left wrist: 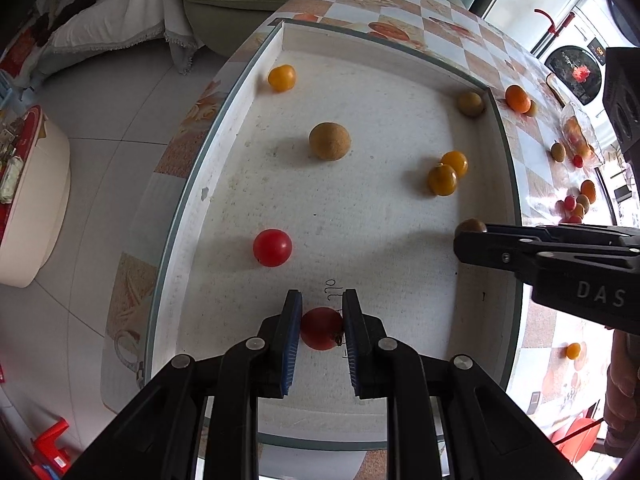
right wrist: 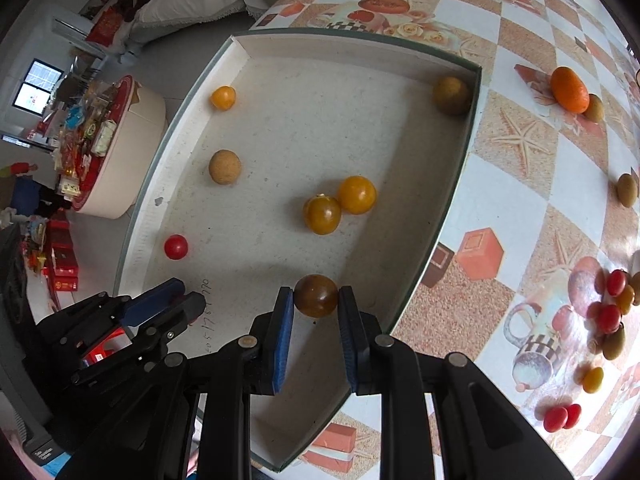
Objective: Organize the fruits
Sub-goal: 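Carry the red tomato and brown fruit into the white tray and open both tools, then move both open tools back over the fruits on the checkered table, then grasp a red cherry tomato with the left tool while the right tool grasps a golden tomato, then carry the red and golden tomatoes into the white tray and open both tools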
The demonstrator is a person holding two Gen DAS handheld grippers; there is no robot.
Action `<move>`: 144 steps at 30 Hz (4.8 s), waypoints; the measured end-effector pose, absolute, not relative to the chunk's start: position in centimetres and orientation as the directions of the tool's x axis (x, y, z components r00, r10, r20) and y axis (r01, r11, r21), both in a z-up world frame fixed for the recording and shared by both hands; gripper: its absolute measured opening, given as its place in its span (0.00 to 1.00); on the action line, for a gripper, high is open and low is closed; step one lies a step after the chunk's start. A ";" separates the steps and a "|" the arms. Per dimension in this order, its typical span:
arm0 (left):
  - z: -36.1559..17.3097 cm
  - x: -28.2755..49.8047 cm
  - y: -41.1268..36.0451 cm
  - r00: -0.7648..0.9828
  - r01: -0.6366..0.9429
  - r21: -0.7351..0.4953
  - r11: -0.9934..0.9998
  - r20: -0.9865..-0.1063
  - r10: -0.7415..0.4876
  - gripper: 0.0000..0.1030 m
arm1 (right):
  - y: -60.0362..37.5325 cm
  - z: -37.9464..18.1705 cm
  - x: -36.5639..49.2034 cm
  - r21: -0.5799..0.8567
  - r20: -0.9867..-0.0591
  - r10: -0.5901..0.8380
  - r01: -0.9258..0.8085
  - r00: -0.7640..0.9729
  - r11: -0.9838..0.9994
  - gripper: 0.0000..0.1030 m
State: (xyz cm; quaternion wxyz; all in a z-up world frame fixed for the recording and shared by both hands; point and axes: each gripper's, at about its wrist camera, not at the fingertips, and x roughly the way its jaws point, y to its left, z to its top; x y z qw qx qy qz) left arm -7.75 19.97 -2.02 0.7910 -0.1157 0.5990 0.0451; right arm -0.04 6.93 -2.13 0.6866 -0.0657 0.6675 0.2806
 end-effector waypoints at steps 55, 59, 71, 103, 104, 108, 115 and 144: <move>2.2 -1.0 3.0 0.328 0.207 -0.044 0.977 -0.938 -0.112 0.75 | -18.0 0.6 -4.7 0.165 -0.975 0.157 0.040 0.158 0.985 0.85; 1.4 -0.7 0.9 0.301 0.259 -0.057 0.964 -0.944 -0.136 0.75 | -18.7 -0.2 -6.3 0.168 -0.979 0.162 0.039 0.126 0.985 0.85; -0.9 1.9 -4.7 0.296 0.361 -0.066 0.930 -0.938 -0.181 0.75 | -17.5 -1.7 -8.9 0.177 -0.980 0.176 -0.001 0.094 0.984 0.73; -2.1 5.0 -8.2 0.289 0.344 -0.104 0.933 -0.934 -0.211 0.21 | -14.9 -2.1 -8.3 0.208 -0.971 0.211 -0.037 0.111 0.977 0.22; -2.0 4.9 -7.9 0.287 0.341 -0.110 0.934 -0.934 -0.214 0.21 | -15.3 -2.2 -8.2 0.223 -0.969 0.224 -0.026 0.108 0.974 0.22; -1.7 4.1 -6.3 0.280 0.319 -0.121 0.940 -0.936 -0.215 0.21 | -16.5 -2.0 -7.7 0.247 -0.962 0.245 0.006 0.117 0.969 0.21; -0.5 2.6 -3.9 0.291 0.281 -0.140 0.949 -0.930 -0.223 0.21 | -18.0 -1.3 -6.9 0.257 -0.959 0.250 0.033 0.130 0.966 0.21; 3.7 -0.8 7.0 0.382 0.074 -0.156 0.985 -0.908 -0.172 0.21 | -11.9 2.6 -3.1 0.242 -0.950 0.265 -0.148 0.164 0.959 0.21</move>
